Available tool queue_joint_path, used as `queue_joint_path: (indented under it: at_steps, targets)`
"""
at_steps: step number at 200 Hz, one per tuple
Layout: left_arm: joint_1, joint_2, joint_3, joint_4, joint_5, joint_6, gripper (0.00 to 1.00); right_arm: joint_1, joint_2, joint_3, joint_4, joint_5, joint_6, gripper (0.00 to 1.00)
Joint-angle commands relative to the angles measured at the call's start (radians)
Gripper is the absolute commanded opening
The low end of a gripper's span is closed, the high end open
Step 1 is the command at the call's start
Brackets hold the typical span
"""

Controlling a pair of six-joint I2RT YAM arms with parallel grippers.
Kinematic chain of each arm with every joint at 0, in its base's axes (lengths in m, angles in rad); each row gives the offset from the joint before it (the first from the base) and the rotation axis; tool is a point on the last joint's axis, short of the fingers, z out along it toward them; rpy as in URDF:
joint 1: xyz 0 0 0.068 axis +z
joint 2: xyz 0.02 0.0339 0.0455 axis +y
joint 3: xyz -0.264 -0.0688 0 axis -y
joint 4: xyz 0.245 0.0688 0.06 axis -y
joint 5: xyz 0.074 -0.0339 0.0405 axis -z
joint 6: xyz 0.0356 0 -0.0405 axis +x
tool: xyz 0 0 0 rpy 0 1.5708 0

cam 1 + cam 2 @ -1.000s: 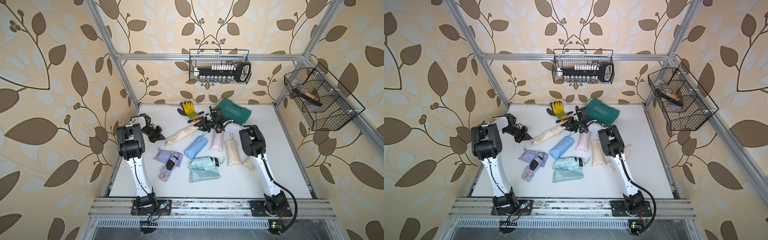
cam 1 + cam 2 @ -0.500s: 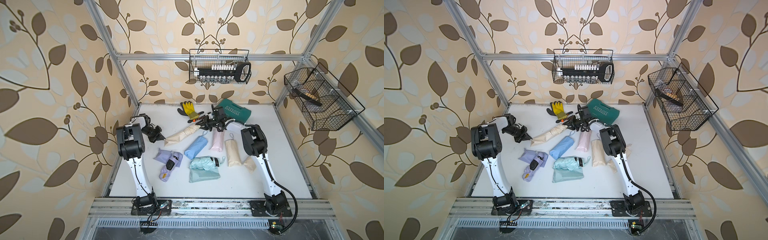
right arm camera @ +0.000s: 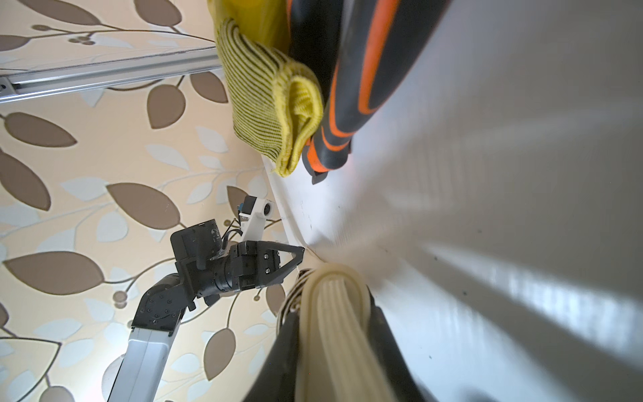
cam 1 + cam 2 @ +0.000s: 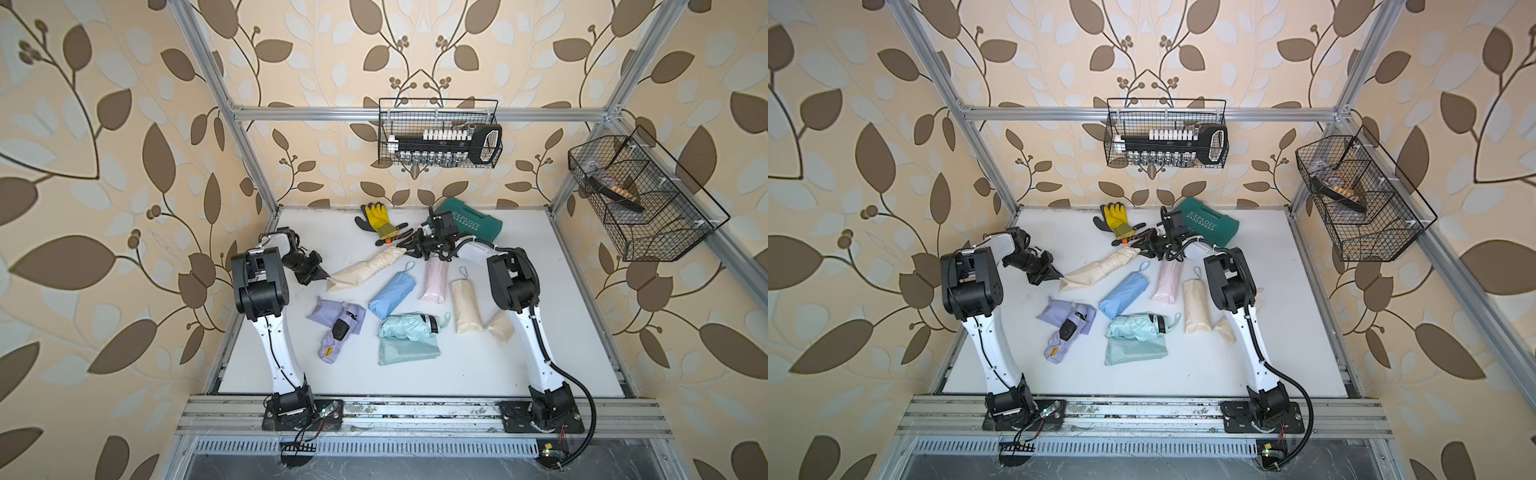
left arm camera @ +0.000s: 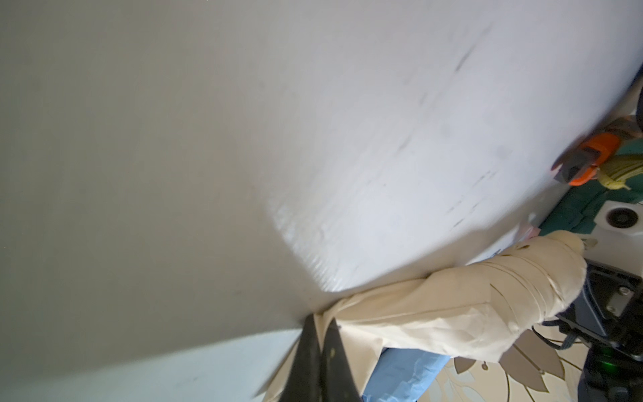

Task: Take umbrellas out of sleeves
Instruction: Take out the umbrella from the umbrella sleeve.

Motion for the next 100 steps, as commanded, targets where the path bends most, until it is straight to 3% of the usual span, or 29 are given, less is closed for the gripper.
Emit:
queue_joint_path:
  at_steps: [1, 100]
  targets:
    - [0.018, -0.049, -0.016, -0.002, -0.028, -0.002, 0.00, -0.019, -0.057, -0.020, 0.004, 0.013, -0.020, 0.00]
    - [0.034, -0.056, -0.031, 0.005, -0.023, -0.012, 0.00, -0.041, -0.099, -0.020, 0.050, -0.003, 0.016, 0.00]
